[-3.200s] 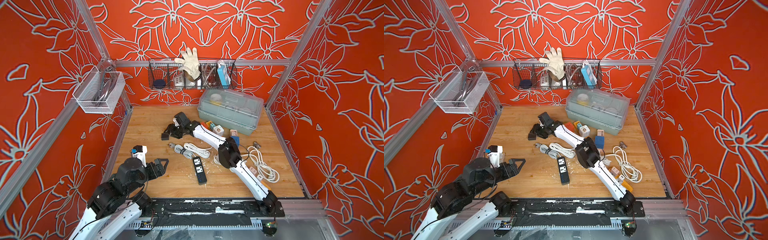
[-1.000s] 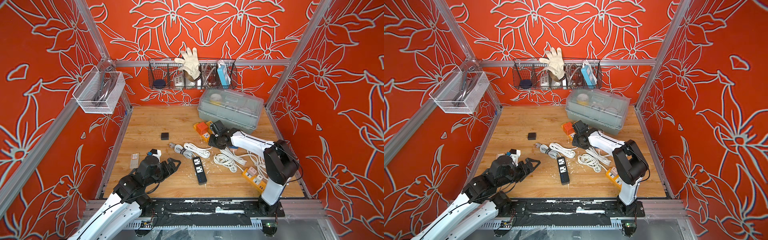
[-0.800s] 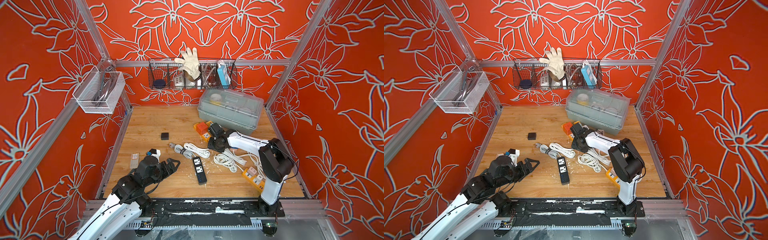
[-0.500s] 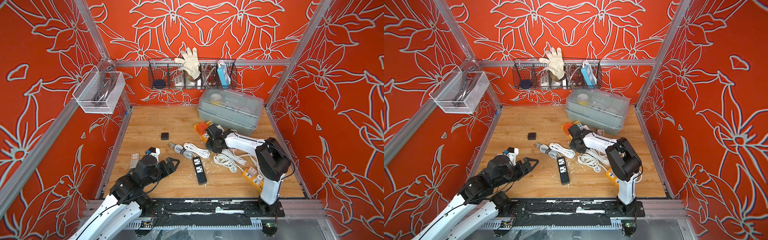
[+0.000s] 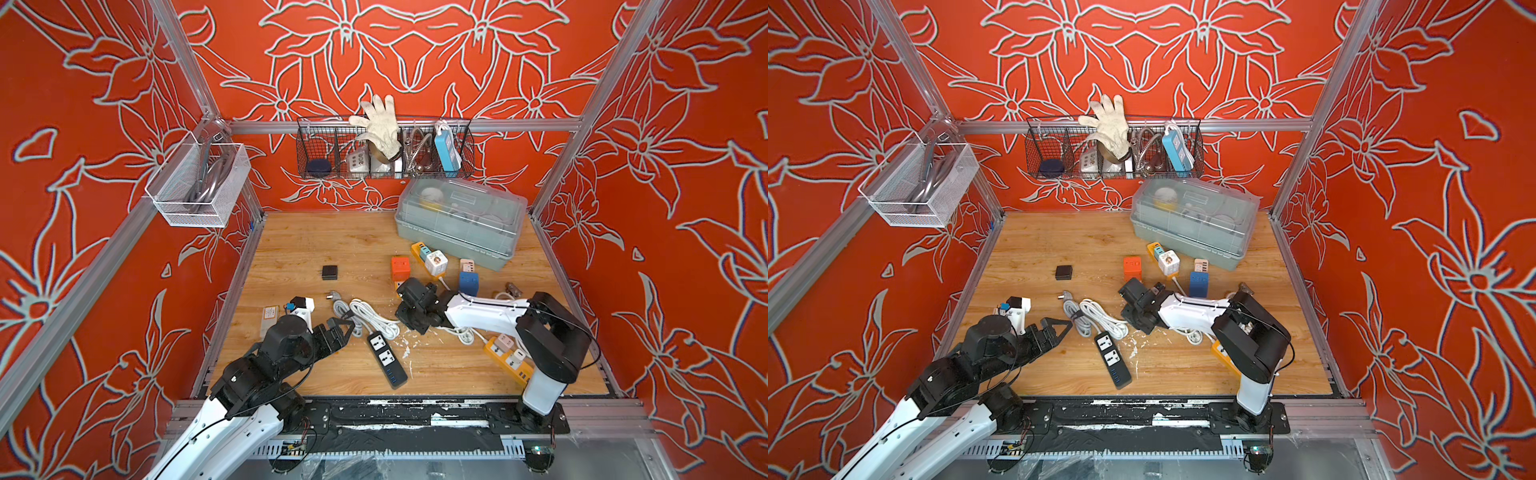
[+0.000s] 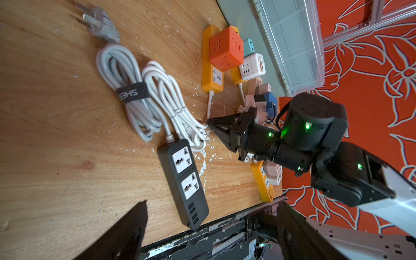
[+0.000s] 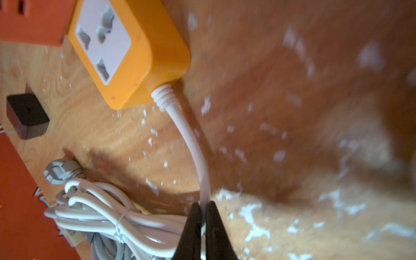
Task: Pull the plug off the socket
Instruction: Move the socket to the center of the board, then remove the plug from the socket.
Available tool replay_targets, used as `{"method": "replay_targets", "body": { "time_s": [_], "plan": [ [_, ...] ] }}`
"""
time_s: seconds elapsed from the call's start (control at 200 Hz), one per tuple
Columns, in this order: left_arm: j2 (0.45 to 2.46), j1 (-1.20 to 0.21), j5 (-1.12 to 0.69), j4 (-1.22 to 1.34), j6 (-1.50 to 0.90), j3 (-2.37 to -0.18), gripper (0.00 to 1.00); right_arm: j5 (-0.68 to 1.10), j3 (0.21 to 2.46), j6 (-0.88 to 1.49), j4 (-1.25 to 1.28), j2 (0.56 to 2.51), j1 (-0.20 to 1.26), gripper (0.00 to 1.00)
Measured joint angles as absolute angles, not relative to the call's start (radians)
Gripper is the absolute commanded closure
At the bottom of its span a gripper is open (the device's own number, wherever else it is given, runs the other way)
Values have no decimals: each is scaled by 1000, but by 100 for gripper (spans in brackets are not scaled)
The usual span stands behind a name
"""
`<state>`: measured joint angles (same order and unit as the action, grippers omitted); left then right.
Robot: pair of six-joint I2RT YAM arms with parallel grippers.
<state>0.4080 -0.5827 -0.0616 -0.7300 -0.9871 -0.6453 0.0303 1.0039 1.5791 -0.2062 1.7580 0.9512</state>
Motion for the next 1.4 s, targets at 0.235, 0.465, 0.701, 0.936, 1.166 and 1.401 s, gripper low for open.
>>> {"method": "replay_targets", "body": {
  "time_s": [0.235,0.465,0.701,0.936,1.166,1.401],
  "plan": [
    [345,-583,-35,-794,-979,-677,12,33,1005,1723,-119,1796,1078,83],
    [272,-583,7,-868,-969,-698,12,48,1108,1601,-191,1823,1080,67],
    [295,-583,-12,-842,-968,-699,13,-69,1110,1305,-353,1568,1056,57],
    [486,-583,-112,-687,-982,-649,14,-84,871,916,-297,1064,917,34],
    [824,-583,-192,-596,-943,-704,14,284,687,767,-203,974,577,33],
    [1024,-576,-235,-487,-930,-744,14,514,757,656,-199,1177,555,29]
  ]
}}
